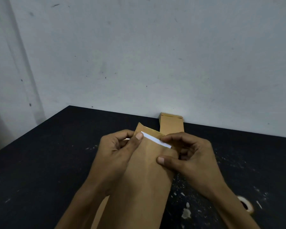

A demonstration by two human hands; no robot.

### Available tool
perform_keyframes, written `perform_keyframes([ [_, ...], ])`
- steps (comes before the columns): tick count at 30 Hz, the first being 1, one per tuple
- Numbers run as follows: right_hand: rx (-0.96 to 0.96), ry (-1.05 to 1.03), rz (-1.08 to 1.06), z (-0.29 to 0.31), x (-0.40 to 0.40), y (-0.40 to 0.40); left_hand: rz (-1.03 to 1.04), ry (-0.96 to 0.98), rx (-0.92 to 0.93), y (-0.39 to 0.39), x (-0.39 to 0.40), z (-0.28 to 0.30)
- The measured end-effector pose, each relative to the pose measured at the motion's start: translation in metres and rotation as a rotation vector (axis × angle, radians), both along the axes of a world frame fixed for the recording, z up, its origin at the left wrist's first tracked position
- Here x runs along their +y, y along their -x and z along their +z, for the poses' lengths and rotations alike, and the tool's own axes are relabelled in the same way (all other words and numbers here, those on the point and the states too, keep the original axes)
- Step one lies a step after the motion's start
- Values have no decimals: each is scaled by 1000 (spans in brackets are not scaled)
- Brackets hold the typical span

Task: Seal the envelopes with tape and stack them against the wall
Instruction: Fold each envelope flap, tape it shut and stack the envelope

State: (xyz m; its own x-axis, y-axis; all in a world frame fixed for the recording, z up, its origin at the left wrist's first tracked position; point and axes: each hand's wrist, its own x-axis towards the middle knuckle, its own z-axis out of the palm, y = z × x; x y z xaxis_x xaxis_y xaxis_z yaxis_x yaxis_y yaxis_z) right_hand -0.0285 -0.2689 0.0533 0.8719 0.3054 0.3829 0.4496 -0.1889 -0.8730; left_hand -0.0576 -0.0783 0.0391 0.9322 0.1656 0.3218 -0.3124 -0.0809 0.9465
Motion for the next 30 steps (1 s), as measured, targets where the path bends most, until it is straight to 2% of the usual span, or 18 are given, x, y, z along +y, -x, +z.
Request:
perform_keyframes([
  [11, 98, 40, 126, -3, -6, -2, -54, 77, 26, -6, -7, 1],
  [21, 114, 17, 53, -7, -10, -2, -72, 127, 10, -6, -10, 1],
  [25, 111, -114, 17, -9, -14, 3, -37, 160, 38, -8, -9, -4],
  [28, 251, -240, 8, -14, -21, 3, -32, 137, 95, -8, -10, -10],
  [30, 302, -239, -13, -21, -29, 5, -109, 100, 140, -6, -10, -14],
])
